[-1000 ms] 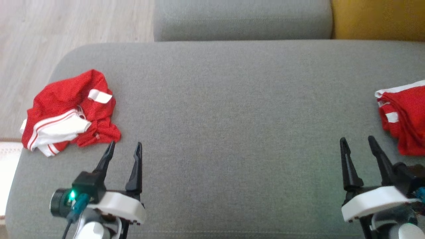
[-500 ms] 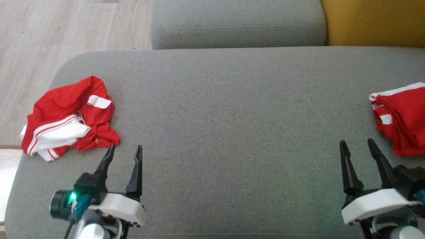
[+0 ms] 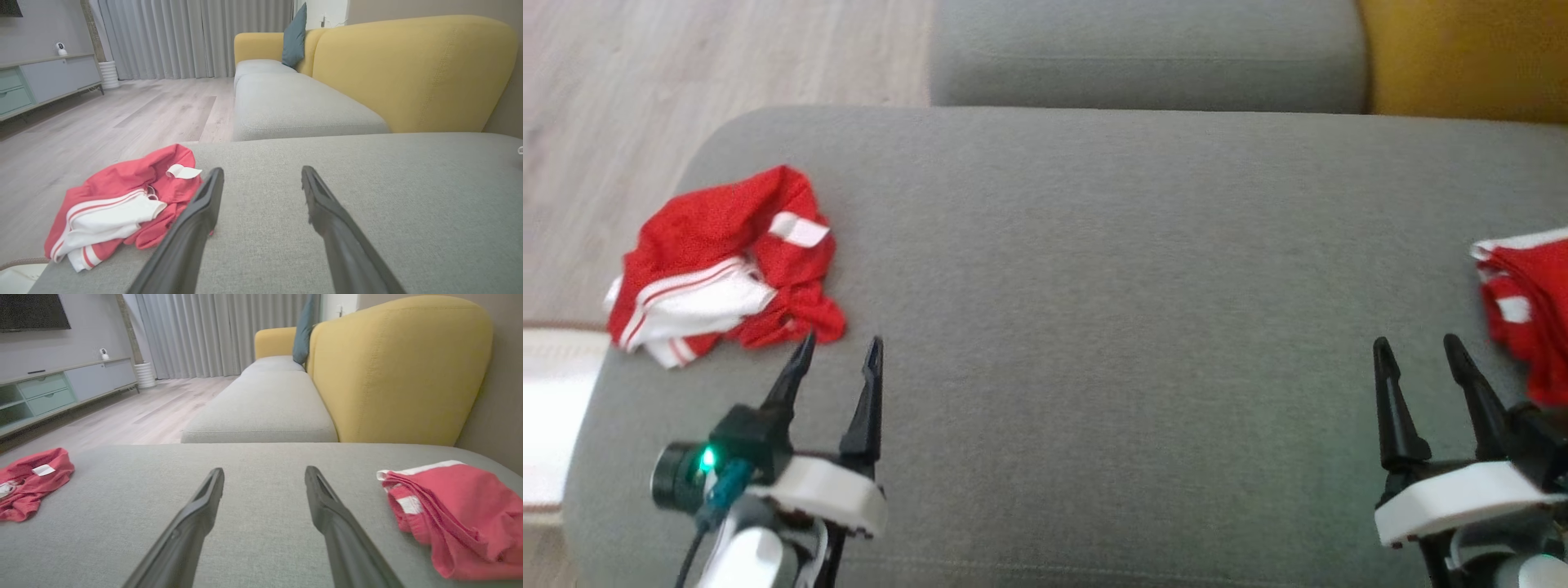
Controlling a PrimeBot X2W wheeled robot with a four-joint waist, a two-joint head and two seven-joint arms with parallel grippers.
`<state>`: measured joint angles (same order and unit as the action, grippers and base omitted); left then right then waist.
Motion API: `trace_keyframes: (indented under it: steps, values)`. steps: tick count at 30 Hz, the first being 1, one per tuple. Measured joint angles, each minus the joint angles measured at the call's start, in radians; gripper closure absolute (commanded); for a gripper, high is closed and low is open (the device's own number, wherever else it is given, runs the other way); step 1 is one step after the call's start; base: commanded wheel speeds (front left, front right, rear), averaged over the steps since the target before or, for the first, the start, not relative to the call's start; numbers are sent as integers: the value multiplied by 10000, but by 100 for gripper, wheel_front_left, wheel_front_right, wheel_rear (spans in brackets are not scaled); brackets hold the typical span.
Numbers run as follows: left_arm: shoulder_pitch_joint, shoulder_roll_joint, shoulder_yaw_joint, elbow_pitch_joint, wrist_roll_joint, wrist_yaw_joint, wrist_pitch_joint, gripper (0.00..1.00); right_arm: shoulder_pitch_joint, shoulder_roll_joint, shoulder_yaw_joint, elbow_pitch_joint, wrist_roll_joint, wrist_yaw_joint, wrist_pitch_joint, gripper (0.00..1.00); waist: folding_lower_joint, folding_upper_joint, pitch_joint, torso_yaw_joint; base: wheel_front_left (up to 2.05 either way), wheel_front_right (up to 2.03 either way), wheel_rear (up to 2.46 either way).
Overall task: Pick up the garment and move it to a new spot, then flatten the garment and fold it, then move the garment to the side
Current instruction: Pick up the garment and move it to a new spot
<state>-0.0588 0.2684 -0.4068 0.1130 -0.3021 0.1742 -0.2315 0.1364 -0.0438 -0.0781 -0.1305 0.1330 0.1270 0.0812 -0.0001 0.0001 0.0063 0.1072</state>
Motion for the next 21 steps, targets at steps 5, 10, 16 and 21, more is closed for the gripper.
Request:
trace_keyframes:
  steps: [5, 10, 16, 21]
  values:
    - [-671, -19, -15, 96, 0, -278, -92, 0, -9, 4, -46, -173, -21, 0, 109, 0, 0, 0, 150, 629, 0, 0, 0]
    - [-1166, -228, 15, 347, -2, -512, -167, 0, -39, 4, 31, -261, -115, 0, 213, 0, 1, 0, 298, 1585, 0, 0, 0]
    - [-1311, -313, 380, 447, 13, -708, -180, 0, -88, 4, 192, -407, -117, 0, 334, 0, 1, 0, 380, 2667, 0, 0, 0]
    - [-1305, -382, 796, 345, 163, -951, -182, 0, -257, 4, 299, -460, -117, 0, 380, 0, 1, 0, 432, 3295, 0, 0, 0]
